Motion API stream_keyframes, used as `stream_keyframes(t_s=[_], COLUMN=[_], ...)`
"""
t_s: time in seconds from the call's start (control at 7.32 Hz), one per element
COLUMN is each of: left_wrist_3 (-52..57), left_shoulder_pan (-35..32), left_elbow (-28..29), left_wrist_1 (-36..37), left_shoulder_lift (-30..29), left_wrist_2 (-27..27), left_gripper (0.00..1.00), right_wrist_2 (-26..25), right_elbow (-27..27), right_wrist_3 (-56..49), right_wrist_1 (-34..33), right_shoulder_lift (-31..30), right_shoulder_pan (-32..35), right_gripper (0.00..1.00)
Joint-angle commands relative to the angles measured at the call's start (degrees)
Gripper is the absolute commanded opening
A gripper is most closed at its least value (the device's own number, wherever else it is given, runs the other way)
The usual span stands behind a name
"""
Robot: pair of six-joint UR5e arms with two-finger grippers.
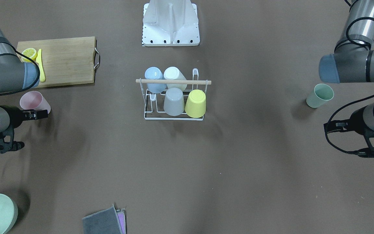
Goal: Place cup on cup holder
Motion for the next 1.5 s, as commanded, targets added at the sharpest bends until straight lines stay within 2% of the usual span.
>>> stream_keyframes(t_s=[0.0, 0.14, 0.55, 0.68, 0.82, 1.37], left_wrist_3=[-0.5, -0.6, 3.1, 4.0, 6.0, 13.0], left_shoulder_pan=[0.5, 0.5, 2.0, 4.1, 6.1, 9.0], left_elbow=[0.2, 0.3, 0.7, 1.1, 1.2, 0.9], left_wrist_1=[0.0, 0.8, 4.1, 4.5, 5.5, 11.4], left_shoulder_lift=[0.3, 0.4, 0.4, 1.0, 1.3, 3.8], left_wrist_2=[-9.3, -10.8, -10.3, -8.2, -2.8, 2.3], left_gripper=[0.98, 0.98, 0.98, 0.98, 0.98, 0.98], right_wrist_2=[0.0, 0.0, 0.1, 0.1, 0.4, 0.4], right_elbow=[-1.1, -2.9, -4.7, -5.5, -6.9, -8.7], right_wrist_3=[-1.6, -1.6, -2.0, -2.0, -2.1, -5.3], right_wrist_1=[-1.3, -1.4, -1.6, -1.6, -1.6, -3.5], right_shoulder_lift=[0.6, 1.4, 2.7, 3.4, 4.4, 5.0], right_shoulder_pan=[-0.1, -0.2, -0.2, -0.2, -0.3, -0.4], right_gripper=[0.99, 0.99, 0.99, 0.99, 0.99, 0.99])
